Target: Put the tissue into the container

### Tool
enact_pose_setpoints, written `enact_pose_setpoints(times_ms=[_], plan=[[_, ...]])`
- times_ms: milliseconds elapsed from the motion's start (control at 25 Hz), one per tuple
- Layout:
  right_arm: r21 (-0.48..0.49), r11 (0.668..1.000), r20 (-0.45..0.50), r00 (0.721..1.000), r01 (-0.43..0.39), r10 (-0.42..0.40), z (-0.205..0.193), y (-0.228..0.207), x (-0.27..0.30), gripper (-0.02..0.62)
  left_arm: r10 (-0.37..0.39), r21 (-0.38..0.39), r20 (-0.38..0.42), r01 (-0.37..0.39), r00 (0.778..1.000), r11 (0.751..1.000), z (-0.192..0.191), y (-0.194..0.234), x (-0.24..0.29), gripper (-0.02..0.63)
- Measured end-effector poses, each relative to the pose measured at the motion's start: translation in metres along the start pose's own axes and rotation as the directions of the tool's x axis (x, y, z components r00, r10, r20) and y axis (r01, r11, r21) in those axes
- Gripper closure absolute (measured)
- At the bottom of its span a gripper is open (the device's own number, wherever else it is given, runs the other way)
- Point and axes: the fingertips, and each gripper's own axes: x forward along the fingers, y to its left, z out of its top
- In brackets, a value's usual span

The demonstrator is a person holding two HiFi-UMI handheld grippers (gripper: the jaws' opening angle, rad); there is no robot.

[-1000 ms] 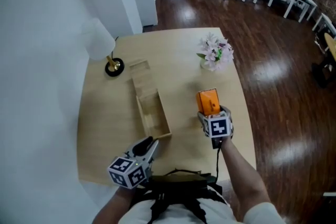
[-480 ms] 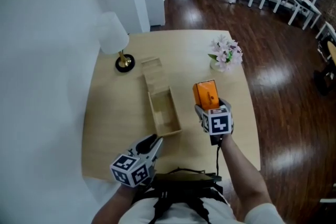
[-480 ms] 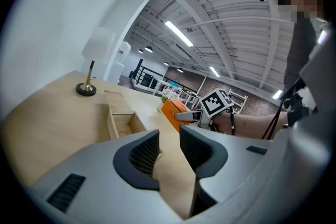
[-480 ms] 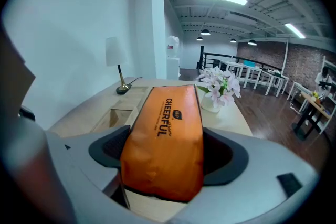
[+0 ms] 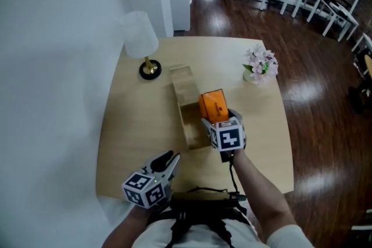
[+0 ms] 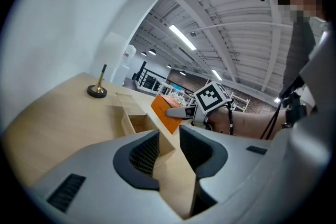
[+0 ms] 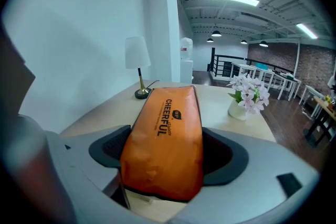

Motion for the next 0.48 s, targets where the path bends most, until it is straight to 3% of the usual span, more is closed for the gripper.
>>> enact_pose_setpoints(times_ms=[240,480], plan=[[0.016,0.998,-0.032,0.997,-0.069,0.069,-0.007,0.058,0.024,0.166,0.004,-0.007,0.000,-0.004,1.000,1.000,0.003,0.019,-0.015,0.485],[-0.003,0.999,-0.087,0.995,-0.042,0.042,-0.024,0.076,0.051,0.167,0.015,-0.010,-0.010,-0.015,1.000,1.000,0.006,0.036,-0.024,0.485]])
